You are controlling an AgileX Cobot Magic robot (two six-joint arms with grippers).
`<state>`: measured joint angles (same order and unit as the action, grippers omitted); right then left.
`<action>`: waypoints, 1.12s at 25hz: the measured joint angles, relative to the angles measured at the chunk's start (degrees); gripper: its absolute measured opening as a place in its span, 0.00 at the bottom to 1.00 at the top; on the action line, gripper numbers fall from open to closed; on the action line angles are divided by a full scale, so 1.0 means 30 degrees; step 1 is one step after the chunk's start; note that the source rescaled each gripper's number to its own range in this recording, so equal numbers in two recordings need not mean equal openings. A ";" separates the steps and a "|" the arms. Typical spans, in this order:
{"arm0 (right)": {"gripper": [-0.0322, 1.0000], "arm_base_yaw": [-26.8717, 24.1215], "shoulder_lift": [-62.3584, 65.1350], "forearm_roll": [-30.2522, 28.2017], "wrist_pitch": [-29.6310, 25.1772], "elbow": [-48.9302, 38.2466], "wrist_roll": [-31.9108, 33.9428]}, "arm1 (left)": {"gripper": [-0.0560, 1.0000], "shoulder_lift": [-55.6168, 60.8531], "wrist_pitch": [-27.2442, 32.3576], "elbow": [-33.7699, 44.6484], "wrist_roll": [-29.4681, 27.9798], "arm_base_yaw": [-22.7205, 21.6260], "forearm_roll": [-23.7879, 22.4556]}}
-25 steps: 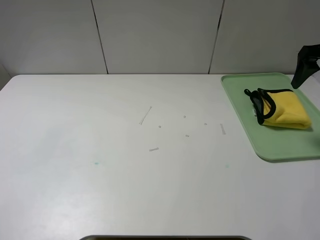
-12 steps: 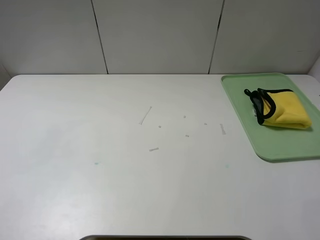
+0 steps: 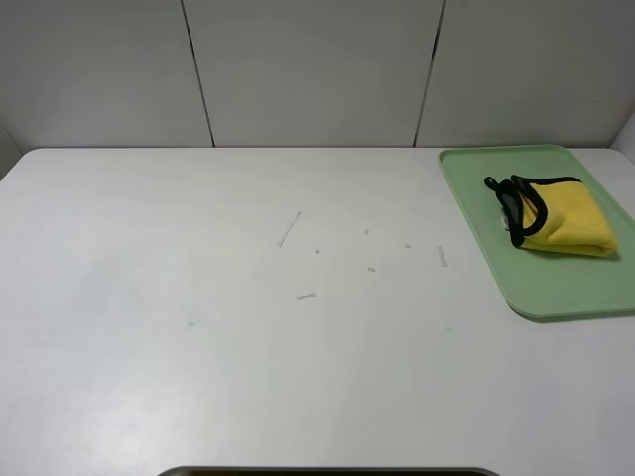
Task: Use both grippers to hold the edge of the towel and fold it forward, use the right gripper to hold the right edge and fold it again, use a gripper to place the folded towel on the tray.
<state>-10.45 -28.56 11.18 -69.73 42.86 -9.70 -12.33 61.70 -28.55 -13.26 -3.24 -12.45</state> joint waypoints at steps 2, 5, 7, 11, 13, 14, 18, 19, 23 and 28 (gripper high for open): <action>1.00 0.0000 0.1550 0.0042 -0.0017 -0.0728 0.0000 | 1.00 0.0000 0.0000 0.0000 0.0000 0.0000 0.0000; 1.00 0.0000 0.3434 0.0095 -0.0017 -0.1617 0.0000 | 1.00 0.0000 0.0000 0.0000 0.0000 0.0000 0.0000; 1.00 0.0000 0.4588 0.0117 0.0154 -0.2164 0.0000 | 1.00 0.0000 0.0000 0.0000 0.0000 0.0000 0.0000; 1.00 0.0000 0.6680 0.0117 0.1673 -0.3317 0.0000 | 1.00 0.0000 0.0000 0.0000 0.0000 0.0000 0.0000; 1.00 0.0343 0.7636 0.0117 0.2240 -0.3959 0.0026 | 1.00 0.0000 0.0000 0.0000 0.0000 0.0000 0.0000; 1.00 0.0566 0.8032 0.0117 0.2432 -0.4224 0.0044 | 1.00 0.0000 0.0000 0.0000 0.0000 0.0000 0.0000; 1.00 0.1766 0.9520 0.0030 0.3221 -0.4766 0.0310 | 1.00 0.0000 0.0000 0.0000 0.0000 0.0000 0.0000; 1.00 0.1990 0.9595 -0.0091 0.3221 -0.4784 0.0349 | 1.00 0.0000 0.0000 0.0000 0.0000 0.0000 0.0000; 1.00 0.2439 0.9618 -0.0433 0.3467 -0.4869 0.0751 | 1.00 0.0000 0.0000 0.0000 0.0000 0.0000 0.0000; 1.00 0.2439 0.9633 -0.0541 0.3504 -0.4890 0.1500 | 1.00 0.0000 0.0000 0.0000 0.0000 0.0000 0.0000</action>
<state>-3.14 0.34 9.56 -59.21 28.19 -5.20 -12.33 61.70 -28.55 -13.26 -3.24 -12.45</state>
